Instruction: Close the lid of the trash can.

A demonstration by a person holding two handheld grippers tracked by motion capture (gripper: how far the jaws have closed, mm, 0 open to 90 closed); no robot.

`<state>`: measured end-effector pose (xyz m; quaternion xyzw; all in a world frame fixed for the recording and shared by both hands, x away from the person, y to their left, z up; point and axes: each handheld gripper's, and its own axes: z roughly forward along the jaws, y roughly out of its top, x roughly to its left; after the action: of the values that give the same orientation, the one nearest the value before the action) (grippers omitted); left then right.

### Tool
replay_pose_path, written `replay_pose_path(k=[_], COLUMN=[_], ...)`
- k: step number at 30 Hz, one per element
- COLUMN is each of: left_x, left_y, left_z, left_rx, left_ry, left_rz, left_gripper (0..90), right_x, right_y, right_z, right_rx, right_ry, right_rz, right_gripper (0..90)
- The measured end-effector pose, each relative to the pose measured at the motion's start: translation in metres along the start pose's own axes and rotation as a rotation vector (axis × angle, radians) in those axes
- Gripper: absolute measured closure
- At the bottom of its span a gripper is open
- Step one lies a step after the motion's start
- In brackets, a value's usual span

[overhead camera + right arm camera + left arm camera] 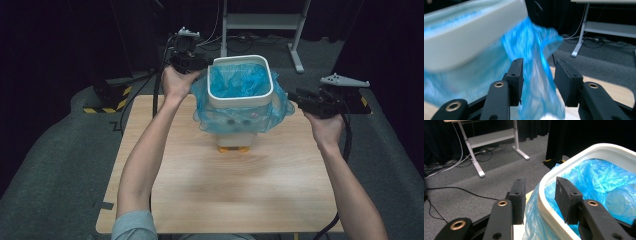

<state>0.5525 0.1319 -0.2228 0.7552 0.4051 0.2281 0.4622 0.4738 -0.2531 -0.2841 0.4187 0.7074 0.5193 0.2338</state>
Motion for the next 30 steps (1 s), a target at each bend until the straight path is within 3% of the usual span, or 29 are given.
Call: replay_pose_path(k=[5,14,19,23,30], left_x=[-0.001,-0.003,-0.003,-0.002,0.001], left_y=[0.0,0.0,0.0,-0.002,-0.007], left_z=[0.002,0.003,0.006,0.011,0.015], left_rx=[-0.006,-0.012,-0.008,0.015,-0.001], left_ry=[-0.003,-0.013,-0.019,-0.001,-0.006], left_rz=[-0.01,-0.01,-0.02,-0.003,-0.019], left_gripper=[59.7,58.8,58.7,58.6,58.7], right_x=[0.002,0.012,0.02,0.023,0.029], right_y=[0.03,0.067,0.079,0.084,0.089], right_z=[0.011,0.033,0.049,0.061,0.081], right_rx=[-0.024,-0.032,-0.011,0.005,0.051], right_ry=[0.013,0.003,-0.011,-0.021,-0.027], right_rz=[0.0,-0.018,-0.048,-0.059,-0.092], right_gripper=[59.2,58.8,59.2,59.6,62.1])
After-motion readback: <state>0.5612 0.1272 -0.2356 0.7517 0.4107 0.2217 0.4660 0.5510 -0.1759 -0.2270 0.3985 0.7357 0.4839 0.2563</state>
